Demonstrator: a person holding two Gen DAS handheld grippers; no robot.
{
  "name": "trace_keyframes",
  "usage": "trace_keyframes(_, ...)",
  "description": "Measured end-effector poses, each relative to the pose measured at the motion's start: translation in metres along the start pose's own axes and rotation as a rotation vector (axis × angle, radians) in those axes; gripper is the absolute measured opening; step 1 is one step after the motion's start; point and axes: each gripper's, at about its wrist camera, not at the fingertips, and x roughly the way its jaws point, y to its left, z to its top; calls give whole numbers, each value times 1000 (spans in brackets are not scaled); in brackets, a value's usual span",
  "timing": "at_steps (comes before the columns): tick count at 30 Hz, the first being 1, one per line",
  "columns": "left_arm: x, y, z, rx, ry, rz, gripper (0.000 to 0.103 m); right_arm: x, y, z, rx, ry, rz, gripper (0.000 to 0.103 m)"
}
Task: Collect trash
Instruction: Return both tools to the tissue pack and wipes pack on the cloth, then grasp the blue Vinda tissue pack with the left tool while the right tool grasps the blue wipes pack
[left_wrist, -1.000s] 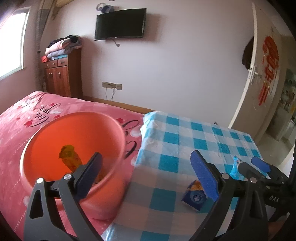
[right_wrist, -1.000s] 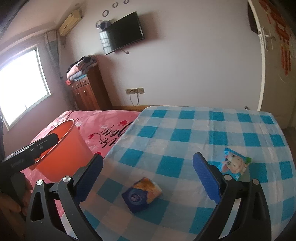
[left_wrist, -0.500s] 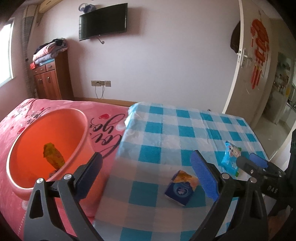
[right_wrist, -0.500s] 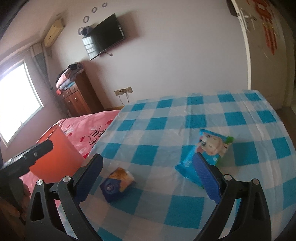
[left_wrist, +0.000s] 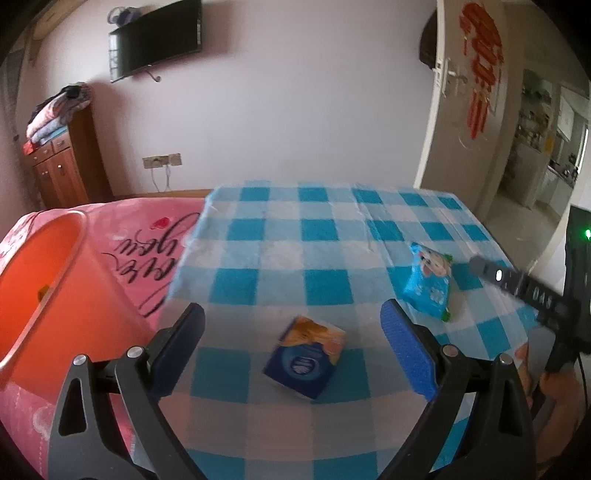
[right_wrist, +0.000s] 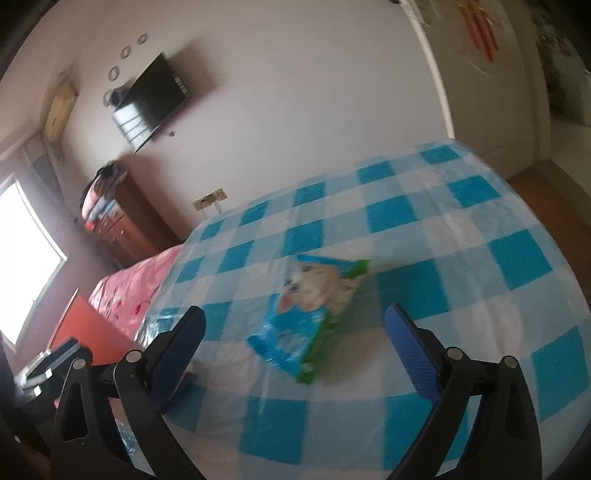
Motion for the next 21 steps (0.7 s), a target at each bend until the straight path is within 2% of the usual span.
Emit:
trace_keyframes(6,19,-8,-14,17,65,-40,96,2,-35,8,93,7,6,96)
trace_keyframes(13,45,-3,-32,-123,179,-110,96,10,-53,11,149,33,58,96)
trace_keyframes(21,74,-14,-33,66,199,-35,96,19,-65,10,201,85,150,96)
